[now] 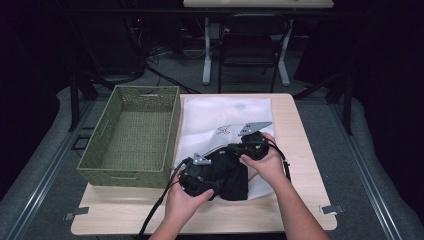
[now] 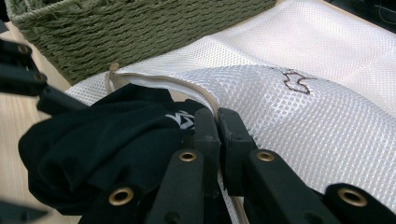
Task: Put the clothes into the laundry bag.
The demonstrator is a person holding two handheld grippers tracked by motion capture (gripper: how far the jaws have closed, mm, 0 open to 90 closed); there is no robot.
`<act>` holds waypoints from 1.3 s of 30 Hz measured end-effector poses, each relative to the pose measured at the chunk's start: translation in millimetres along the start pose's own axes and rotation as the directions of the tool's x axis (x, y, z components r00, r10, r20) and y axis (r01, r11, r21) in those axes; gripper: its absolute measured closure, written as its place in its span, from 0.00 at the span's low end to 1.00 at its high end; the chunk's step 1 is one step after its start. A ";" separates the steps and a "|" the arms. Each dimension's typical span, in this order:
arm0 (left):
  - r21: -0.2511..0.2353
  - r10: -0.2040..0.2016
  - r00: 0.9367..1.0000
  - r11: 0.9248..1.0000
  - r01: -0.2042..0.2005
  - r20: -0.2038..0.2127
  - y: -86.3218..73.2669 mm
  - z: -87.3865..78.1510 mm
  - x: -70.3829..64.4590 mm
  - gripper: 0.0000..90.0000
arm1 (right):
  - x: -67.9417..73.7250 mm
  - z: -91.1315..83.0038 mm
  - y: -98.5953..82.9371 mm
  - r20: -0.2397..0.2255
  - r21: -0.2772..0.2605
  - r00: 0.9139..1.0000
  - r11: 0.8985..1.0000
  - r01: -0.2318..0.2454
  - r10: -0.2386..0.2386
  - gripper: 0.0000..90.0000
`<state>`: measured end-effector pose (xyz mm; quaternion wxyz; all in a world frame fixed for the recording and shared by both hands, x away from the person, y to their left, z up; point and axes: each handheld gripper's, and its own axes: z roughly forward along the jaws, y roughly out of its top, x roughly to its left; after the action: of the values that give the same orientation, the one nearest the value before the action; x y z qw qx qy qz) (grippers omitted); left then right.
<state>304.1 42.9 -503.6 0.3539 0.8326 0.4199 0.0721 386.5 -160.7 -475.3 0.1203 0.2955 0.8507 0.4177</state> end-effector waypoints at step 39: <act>0.073 0.031 0.998 0.997 -0.027 -0.055 -8.5 46.6 1.2 0.79 | 2.5 0.8 -0.4 -0.006 0.009 1.000 1.000 0.004 -0.004 0.98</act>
<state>318.9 22.5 -543.8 0.3107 0.8485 0.4199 0.0852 384.7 -158.9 -476.1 0.1173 0.2932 0.8534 0.4146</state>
